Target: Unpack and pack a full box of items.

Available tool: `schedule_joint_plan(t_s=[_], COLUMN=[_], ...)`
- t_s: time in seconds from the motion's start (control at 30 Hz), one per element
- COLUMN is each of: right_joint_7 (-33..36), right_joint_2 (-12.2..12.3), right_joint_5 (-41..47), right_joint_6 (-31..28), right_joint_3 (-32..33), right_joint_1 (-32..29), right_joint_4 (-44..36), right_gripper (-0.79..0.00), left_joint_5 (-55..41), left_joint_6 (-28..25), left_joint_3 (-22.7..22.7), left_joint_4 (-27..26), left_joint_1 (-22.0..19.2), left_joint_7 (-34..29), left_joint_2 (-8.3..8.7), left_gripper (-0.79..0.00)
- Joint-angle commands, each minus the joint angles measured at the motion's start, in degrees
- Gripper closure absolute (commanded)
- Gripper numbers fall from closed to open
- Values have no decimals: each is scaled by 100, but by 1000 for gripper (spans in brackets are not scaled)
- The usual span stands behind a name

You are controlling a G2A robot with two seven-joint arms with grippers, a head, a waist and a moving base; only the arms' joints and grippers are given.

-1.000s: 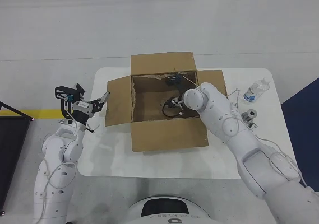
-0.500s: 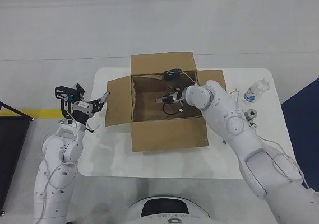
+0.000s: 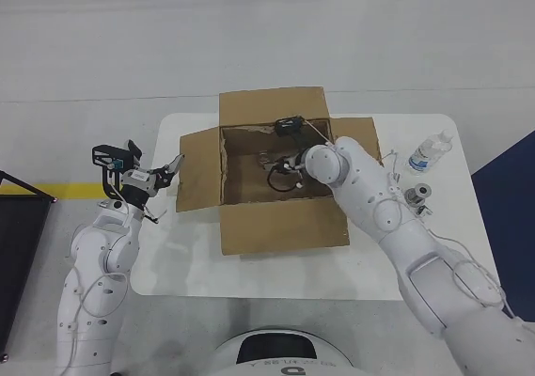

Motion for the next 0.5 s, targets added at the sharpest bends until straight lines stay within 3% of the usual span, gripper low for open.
schedule_joint_plan(t_s=[0.0,0.07,0.13,0.17,0.23,0.27,0.33,0.47], right_joint_7=[-40,-100,-186,-270,-355,-415,-537,-686], right_joint_2=[-64,-111,-152,-173,-229,-256,-310,-432], right_joint_5=[-27,-53,-90,-149,-191,-193,-157,-155], right_joint_6=[-27,-63,-31,81,294,407,621,920], right_joint_3=[-123,-199,-252,-280,-349,-364,-377,-463], right_joint_1=[22,46,73,84,75,80,97,172], right_joint_4=[6,45,80,96,99,117,194,473], right_gripper=[-785,-773,-683,-566,-489,-385,-326,-292], left_joint_5=[0,0,0,0,0,0,0,0], left_joint_6=[0,0,0,0,0,0,0,0], left_joint_3=[0,0,0,0,0,0,0,0], left_joint_4=[0,0,0,0,0,0,0,0], left_joint_1=[0,0,0,0,0,0,0,0], left_joint_7=[0,0,0,0,0,0,0,0], left_joint_2=[0,0,0,0,0,0,0,0], left_gripper=[-785,-785,-785,-785,-785,-785,-785,-785])
